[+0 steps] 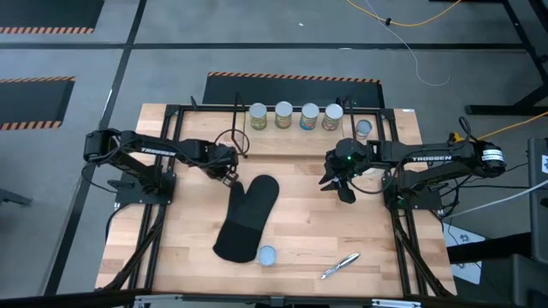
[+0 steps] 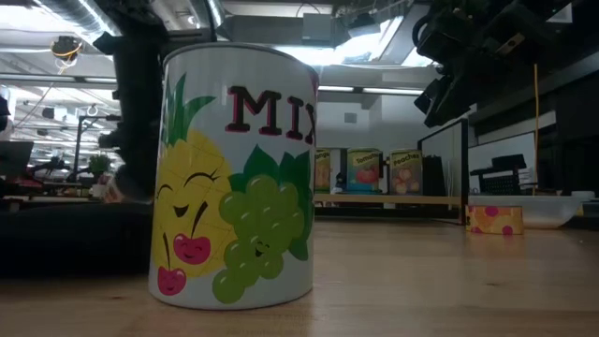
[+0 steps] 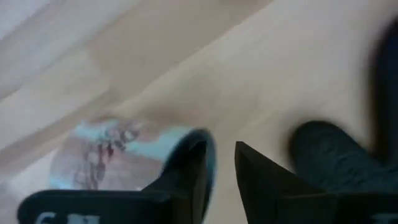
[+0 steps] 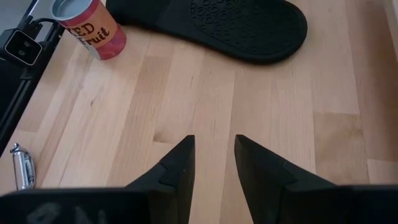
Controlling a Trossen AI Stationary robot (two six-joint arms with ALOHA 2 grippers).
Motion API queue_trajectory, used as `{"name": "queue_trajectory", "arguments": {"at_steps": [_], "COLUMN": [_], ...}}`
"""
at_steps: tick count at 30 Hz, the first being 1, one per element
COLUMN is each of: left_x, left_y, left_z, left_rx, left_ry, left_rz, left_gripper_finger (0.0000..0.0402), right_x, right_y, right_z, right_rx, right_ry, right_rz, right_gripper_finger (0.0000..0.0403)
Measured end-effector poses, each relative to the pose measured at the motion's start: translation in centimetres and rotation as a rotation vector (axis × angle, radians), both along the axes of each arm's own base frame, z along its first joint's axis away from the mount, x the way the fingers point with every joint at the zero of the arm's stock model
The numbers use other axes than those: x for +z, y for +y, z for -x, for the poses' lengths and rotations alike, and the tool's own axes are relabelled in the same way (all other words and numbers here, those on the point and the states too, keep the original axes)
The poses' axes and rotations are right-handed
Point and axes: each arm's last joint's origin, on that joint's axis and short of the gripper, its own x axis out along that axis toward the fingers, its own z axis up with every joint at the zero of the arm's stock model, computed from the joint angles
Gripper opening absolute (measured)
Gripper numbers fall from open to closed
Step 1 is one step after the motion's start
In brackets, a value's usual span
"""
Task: Pick and place cans onto a shelf
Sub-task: Put the small canned tomatoes on the shelf
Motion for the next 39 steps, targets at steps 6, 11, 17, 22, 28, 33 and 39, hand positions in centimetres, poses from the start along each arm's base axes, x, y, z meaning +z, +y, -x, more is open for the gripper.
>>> {"name": "queue_trajectory", "arguments": {"at_steps": [6,11,17,22,28,33,39], "left_x": [0.1,0.1,0.3,0.7,2.1,4.4,6.6], "left_y": [0.0,-0.1,-0.5,-1.2,-2.3,-3.5,-4.4], "left_z": [-0.2,-0.4,-1.3,-2.3,-2.9,-3.1,-1.7], "left_rx": [-0.011,-0.035,-0.124,-0.225,-0.301,-0.333,-0.307], "left_ry": [-0.019,-0.048,-0.131,-0.221,-0.209,-0.117,0.080], "left_rz": [-0.005,0.032,0.053,0.031,-0.027,-0.079,-0.152], "left_gripper_finger": [0.0089,0.0087,0.0088,0.0087,0.0085,0.0084,0.0084], "right_x": [0.0,0.0,0.0,0.0,0.0,0.0,0.0], "right_y": [0.0,0.0,0.0,0.0,0.0,0.0,0.0], "right_z": [0.0,0.0,0.0,0.0,0.0,0.0,0.0], "right_rx": [-0.001,-0.001,-0.002,-0.002,-0.002,-0.002,-0.002], "right_ry": [0.001,0.001,0.001,0.001,0.001,0.001,0.001], "right_rz": [0.000,-0.001,-0.002,-0.002,-0.002,-0.002,-0.003], "right_gripper_finger": [0.0118,0.0118,0.0118,0.0118,0.0118,0.0118,0.0118]}}
